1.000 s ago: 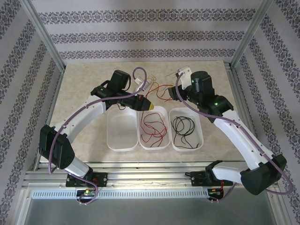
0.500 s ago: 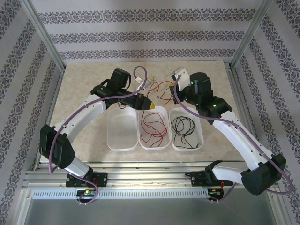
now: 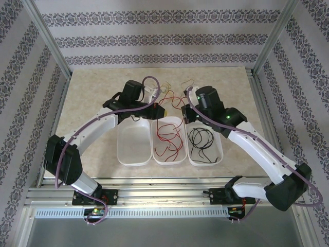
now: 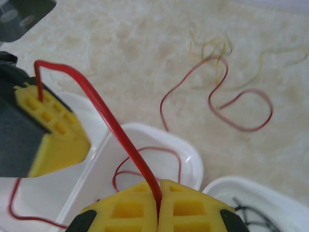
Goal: Untangle the cables
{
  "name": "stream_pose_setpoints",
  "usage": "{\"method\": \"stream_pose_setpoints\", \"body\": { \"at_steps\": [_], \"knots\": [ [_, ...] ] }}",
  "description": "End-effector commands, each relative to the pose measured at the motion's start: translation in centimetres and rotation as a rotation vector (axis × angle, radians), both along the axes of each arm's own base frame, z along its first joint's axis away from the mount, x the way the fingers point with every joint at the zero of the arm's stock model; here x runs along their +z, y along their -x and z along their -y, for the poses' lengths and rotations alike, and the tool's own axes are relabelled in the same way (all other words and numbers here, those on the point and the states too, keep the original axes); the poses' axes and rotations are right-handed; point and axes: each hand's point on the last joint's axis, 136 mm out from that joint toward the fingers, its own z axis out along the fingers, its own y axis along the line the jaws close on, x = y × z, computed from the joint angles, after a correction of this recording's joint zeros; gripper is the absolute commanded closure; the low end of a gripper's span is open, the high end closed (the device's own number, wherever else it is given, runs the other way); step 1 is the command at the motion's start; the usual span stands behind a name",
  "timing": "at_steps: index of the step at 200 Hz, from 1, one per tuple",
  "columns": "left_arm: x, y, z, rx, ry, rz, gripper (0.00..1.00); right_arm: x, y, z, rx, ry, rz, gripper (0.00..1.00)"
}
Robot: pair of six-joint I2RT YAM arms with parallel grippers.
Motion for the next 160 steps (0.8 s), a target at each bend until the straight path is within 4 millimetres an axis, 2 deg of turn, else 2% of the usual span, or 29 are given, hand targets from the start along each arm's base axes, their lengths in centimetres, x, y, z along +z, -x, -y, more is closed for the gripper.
{"method": "stream_pose_setpoints", "body": {
  "at_steps": [1, 33, 59, 101, 139, 160],
  "knots": [
    [-0.2, -0.9, 1.2, 0.049, 0.051, -0.052, 1.0, -2.8, 1.7, 0.7, -0.126, 0.021, -0.185, 1.0],
    [-2.6, 0.1, 0.9, 0.045, -0.015, -0.123, 1.0, -5.2, 3.4, 0.6, -0.156, 0.051, -0.292, 1.0],
    [-4.6, 0.7, 1.4, 0.04, -0.046, -0.182, 1.0, -7.4, 4.2, 0.7, -0.168, 0.16, -0.337, 1.0],
    [-8.9, 2.6, 0.6, 0.004, -0.24, -0.262, 1.0, -10.9, 5.2, -0.5, -0.139, 0.292, -0.426, 1.0],
    [-11.0, 1.6, 0.3, 0.077, -0.274, -0.247, 1.0, -14.0, 4.8, -2.0, -0.151, 0.258, -0.497, 1.0],
    [-11.9, 1.1, 0.9, 0.103, -0.245, -0.266, 0.95, -15.6, 4.4, -2.4, -0.165, 0.233, -0.531, 1.0]
  ]
}}
